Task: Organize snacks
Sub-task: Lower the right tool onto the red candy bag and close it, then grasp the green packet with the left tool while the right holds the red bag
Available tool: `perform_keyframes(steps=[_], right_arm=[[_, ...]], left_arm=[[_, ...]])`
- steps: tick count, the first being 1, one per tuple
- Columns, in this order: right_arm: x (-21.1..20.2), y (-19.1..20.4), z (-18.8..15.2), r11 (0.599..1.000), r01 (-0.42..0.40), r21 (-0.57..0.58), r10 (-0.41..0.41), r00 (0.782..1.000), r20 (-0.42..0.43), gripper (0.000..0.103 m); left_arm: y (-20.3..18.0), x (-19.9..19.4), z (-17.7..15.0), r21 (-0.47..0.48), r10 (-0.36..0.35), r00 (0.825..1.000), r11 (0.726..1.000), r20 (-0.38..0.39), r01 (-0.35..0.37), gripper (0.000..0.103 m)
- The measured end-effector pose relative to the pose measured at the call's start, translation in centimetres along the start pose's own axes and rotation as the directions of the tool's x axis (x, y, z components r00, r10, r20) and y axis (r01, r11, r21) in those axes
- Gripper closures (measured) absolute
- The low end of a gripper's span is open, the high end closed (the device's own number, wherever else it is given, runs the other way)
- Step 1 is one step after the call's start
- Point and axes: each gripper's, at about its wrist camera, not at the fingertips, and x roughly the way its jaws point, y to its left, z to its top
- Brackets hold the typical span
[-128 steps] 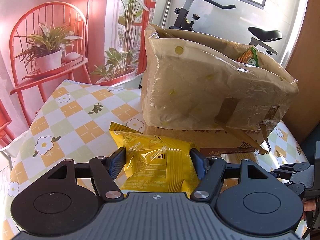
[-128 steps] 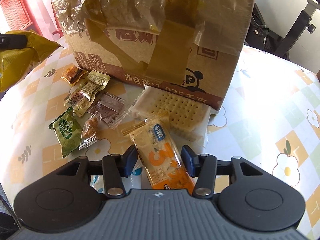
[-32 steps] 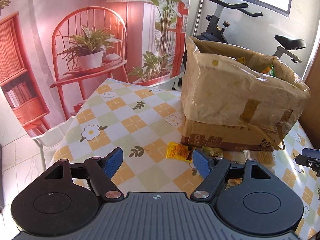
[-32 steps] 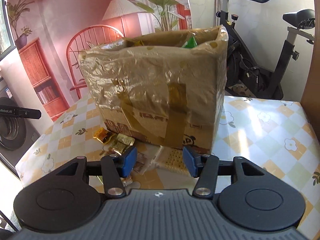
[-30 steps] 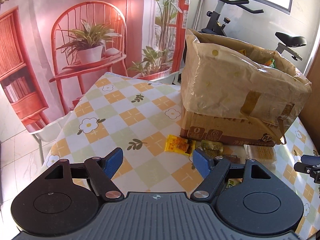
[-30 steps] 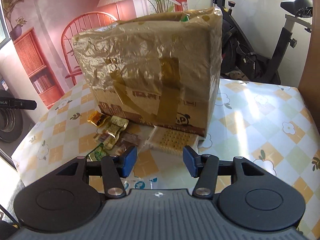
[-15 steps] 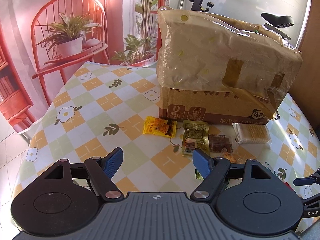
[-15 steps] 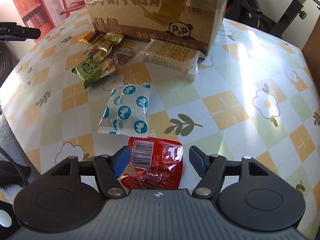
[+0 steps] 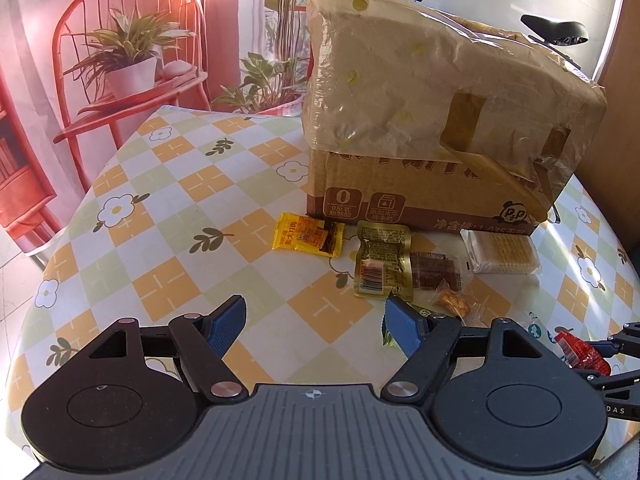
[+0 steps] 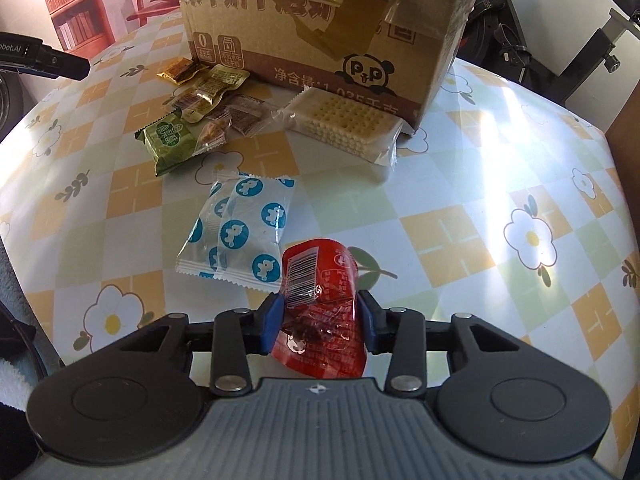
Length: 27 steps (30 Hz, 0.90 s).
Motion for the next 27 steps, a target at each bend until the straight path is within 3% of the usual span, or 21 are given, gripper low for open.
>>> perform_keyframes(steps=[5, 10, 15, 20, 24, 27], right_arm=[[0.1, -1.1, 1.9, 1.0, 0.023, 0.021, -0.024, 0.998, 0.056, 0.07], [-0.1, -2.5, 3.2, 0.997, 0.024, 0.069, -0.031, 0.994, 0.108, 0.077], [-0.6, -2.9, 3.6, 0.994, 0.013, 0.105, -0.029, 0.988, 0.149, 0.078], [-0.6, -2.8, 3.7, 0.996, 0.001, 0.091, -0.016, 0.987, 0.159, 0.078], [-0.8, -3.0, 3.8, 0.995, -0.003, 0.102, -0.015, 0.984, 0.176, 0.078], [-0.9, -3.0, 3.7, 0.995, -0.005, 0.098, -0.013, 0.982, 0.187, 0.078]], left_arm=[[-1.5, 0.8, -0.6, 0.062, -0.098, 0.995, 0.993, -0.025, 0.099, 0.023], [-2.8, 2.5, -1.0, 0.064, -0.133, 0.989, 0.988, -0.064, 0.137, 0.023], [-3.5, 4.4, -1.6, -0.022, -0.173, 0.978, 0.985, -0.118, 0.172, 0.024], [-3.4, 6.4, -1.5, -0.185, -0.224, 0.958, 0.964, -0.181, 0.19, 0.025], [-2.6, 8.0, -0.9, -0.369, -0.26, 0.947, 0.912, -0.19, 0.177, 0.025], [-2.5, 8.7, -0.7, -0.429, -0.257, 0.949, 0.889, -0.183, 0.158, 0.028]])
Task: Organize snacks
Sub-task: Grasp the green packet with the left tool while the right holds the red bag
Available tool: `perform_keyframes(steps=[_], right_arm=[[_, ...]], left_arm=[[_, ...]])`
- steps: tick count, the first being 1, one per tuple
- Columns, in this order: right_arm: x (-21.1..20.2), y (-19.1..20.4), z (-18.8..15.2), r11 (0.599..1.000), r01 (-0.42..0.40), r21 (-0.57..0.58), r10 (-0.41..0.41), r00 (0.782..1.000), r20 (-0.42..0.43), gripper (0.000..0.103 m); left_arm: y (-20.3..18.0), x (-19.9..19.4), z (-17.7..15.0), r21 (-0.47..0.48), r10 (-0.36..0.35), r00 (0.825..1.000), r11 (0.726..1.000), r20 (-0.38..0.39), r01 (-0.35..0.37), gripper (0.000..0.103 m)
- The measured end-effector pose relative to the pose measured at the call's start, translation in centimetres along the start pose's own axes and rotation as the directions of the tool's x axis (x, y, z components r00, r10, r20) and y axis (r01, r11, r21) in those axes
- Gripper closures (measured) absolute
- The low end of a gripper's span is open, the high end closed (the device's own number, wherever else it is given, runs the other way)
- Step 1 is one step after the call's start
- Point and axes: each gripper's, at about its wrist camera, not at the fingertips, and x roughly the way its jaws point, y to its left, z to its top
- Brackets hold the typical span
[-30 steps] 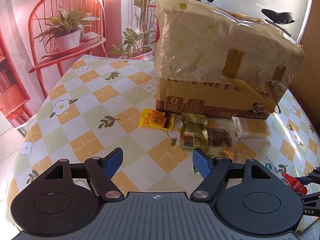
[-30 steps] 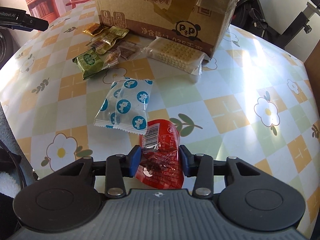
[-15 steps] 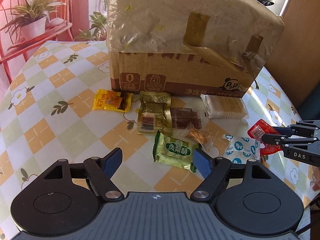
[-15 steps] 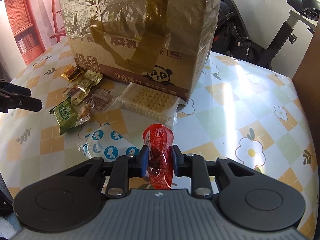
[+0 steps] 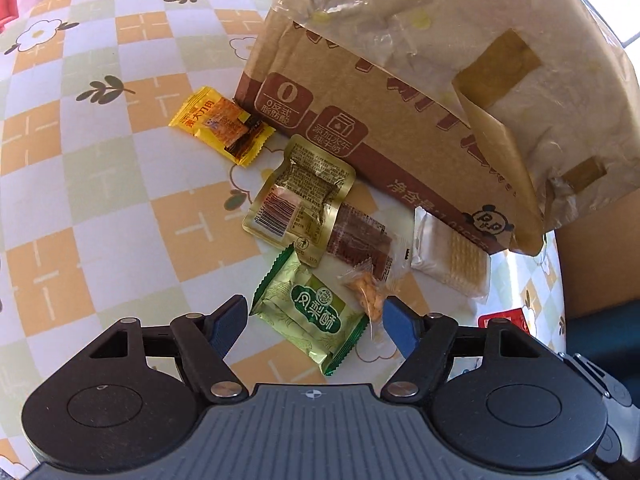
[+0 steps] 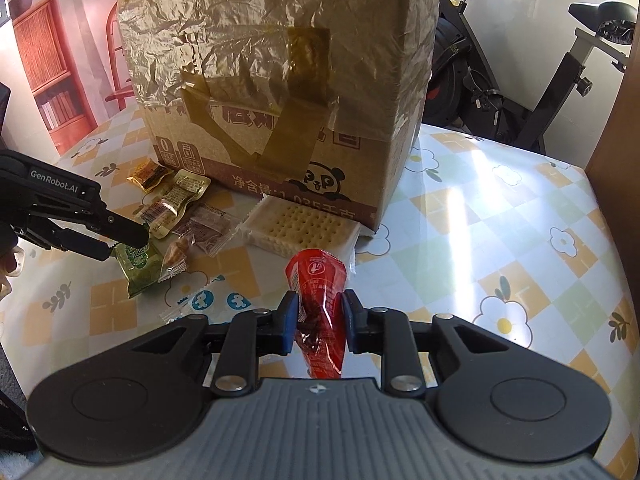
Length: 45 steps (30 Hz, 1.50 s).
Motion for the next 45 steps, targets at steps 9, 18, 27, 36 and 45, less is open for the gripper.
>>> perform_keyframes(steps=[9, 18, 27, 36, 45], right_arm=[[0.0, -0.5, -0.1, 1.0, 0.006, 0.022, -0.006, 1.0, 0.007, 0.078], [-0.5, -0.2, -0.1, 1.0, 0.013, 0.014, -0.013, 1.0, 0.028, 0.078], [-0.6, -0.3, 0.2, 0.999, 0.001, 0.043, -0.004, 0.999, 0.049, 0.078], [-0.7, 0.0, -0.4, 0.995, -0.02, 0.098, 0.014, 0.998, 0.065, 0.078], [-1.2, 0.1, -0.6, 0.992, -0.032, 0.122, 0.021, 0.996, 0.091, 0.078]], left_arm=[[-1.2, 2.0, 1.4, -0.027, -0.005, 0.999, 1.0, 0.043, 0.007, 0.032], [-1.6, 0.3, 0.7, 0.046, 0.034, 0.995, 0.998, 0.094, -0.038, 0.032], [-3.0, 1.0, -2.2, 0.145, 0.118, 0.982, 0.98, 0.148, -0.139, 0.038], [-4.2, 1.1, -4.2, 0.279, 0.178, 0.958, 0.93, 0.226, -0.238, 0.061], [-1.4, -1.2, -4.7, 0.226, 0.139, 0.959, 0.954, 0.246, -0.196, 0.065]])
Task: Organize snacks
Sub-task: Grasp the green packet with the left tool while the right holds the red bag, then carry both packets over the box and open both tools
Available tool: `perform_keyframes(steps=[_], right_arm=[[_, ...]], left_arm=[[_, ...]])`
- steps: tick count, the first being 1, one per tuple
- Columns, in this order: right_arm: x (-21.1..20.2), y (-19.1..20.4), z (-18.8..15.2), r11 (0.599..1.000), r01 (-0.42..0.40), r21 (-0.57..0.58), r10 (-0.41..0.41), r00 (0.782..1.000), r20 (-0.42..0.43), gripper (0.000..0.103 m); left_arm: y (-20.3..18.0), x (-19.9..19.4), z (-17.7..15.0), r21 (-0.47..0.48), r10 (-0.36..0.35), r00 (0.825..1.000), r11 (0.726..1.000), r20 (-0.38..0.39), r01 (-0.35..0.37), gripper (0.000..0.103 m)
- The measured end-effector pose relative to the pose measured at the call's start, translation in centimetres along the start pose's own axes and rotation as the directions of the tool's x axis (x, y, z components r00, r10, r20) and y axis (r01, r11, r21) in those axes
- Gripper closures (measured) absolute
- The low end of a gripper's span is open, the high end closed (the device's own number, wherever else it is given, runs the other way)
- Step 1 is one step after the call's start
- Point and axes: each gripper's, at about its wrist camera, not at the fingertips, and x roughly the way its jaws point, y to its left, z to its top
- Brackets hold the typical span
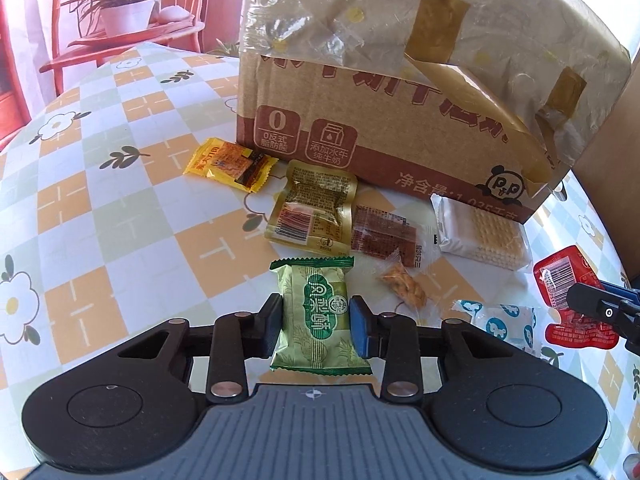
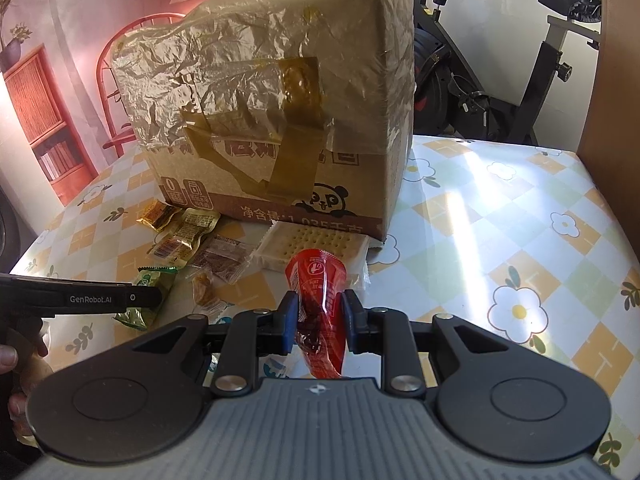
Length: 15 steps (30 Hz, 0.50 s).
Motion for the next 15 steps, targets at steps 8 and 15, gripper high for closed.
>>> perform_keyframes(steps=[8, 15], right_arm=[[-1.5, 0.5, 0.9, 1.0, -0.014, -0.011, 0.015, 0.997, 0.074, 0.078], [-4.2, 2.0, 3.8, 0.996, -0.06, -0.068, 0.071, 0.983, 0.17, 0.078]], left_arm=[[1.2, -3.2, 1.4, -0.01, 0.017, 0.992, 1.0, 0.123, -0.016, 0.066], [0.5, -6.4, 3.8, 0.038, 0.024, 0.964, 0.999, 0.265, -0.035, 0.066]])
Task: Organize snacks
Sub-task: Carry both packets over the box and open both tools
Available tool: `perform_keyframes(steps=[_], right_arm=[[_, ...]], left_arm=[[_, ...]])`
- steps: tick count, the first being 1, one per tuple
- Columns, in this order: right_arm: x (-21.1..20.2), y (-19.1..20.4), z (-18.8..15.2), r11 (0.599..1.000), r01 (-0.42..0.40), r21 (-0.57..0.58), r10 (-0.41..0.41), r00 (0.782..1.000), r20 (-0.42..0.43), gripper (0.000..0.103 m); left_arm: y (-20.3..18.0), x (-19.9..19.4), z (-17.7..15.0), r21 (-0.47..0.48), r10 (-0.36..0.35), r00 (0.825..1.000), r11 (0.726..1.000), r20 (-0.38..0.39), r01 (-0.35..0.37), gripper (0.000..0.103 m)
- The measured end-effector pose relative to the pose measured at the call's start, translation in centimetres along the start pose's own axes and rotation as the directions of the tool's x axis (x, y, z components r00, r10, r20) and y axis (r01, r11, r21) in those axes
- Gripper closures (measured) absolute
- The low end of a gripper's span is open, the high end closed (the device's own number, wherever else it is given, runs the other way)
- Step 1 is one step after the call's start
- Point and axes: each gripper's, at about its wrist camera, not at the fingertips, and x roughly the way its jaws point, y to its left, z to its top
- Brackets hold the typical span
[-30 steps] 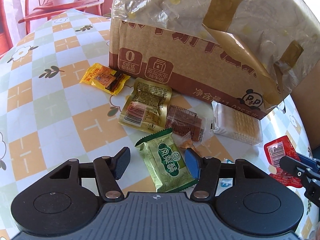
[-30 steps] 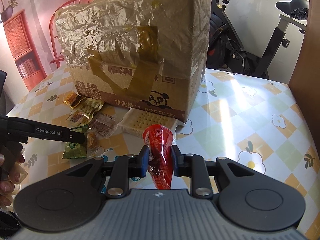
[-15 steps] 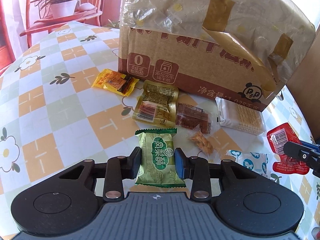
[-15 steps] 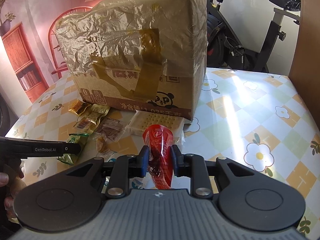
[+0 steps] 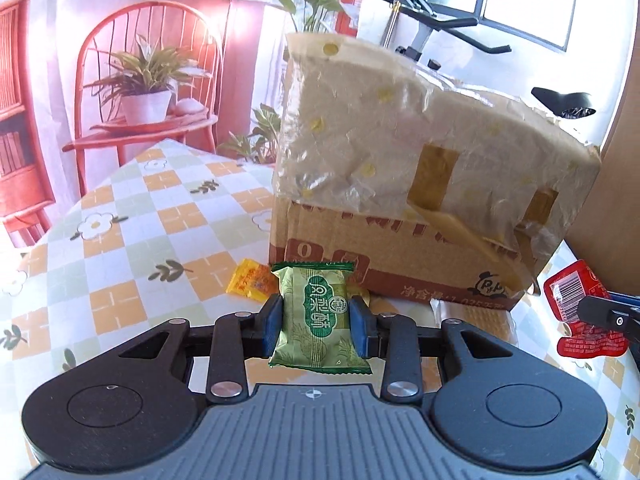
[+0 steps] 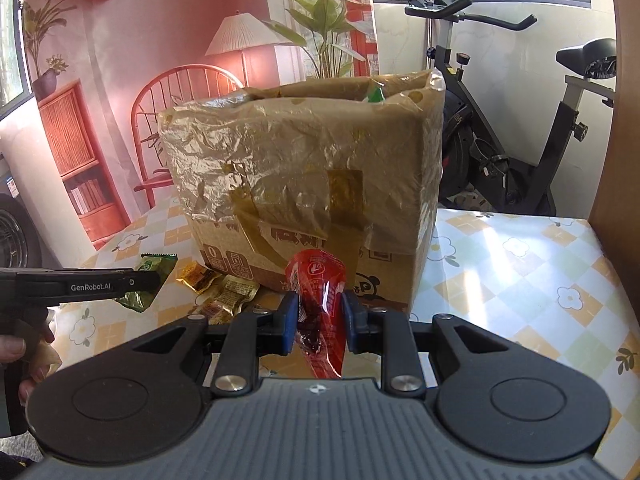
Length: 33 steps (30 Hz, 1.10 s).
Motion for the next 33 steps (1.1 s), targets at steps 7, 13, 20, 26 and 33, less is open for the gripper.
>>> perform_keyframes(steps=[7, 13, 20, 26, 33], right_arm=[[-1.6, 1.3, 5.7, 0.996, -0.016, -0.083, 0.029, 0.986, 0.163, 0.078], [0.8, 1.4, 11.5, 0.994, -0.007, -0.105, 0.033, 0.968, 0.247, 0.078], [6.8, 0.8, 15.4, 0.999, 0.012, -0.031, -0.005, 0.977, 0.213, 0.078], [8.6, -0.2, 15.2, 0.998, 0.041, 0.053, -0.049, 0.986, 0.16, 0.064], [5.1, 0.0, 12.6, 0.999, -0.032, 0.004, 0.031, 0.984, 0.173, 0.064]], left_arm=[[-0.2, -2.2, 6.0, 0.034, -0.02, 0.987, 0.999, 0.162, 0.015, 0.065], [-2.5, -2.2, 12.4, 0.069, -0.064, 0.963, 0.996, 0.26, 0.048, 0.065], [-6.8, 2.3, 17.9, 0.084, -0.103, 0.967, 0.993, 0.235, 0.086, 0.065], [-7.1, 7.0, 18.6, 0.088, -0.174, 0.979, 0.982, 0.104, 0.165, 0.042], [-2.5, 5.1, 17.4, 0.081, -0.197, 0.977, 0.978, 0.086, 0.19, 0.041]])
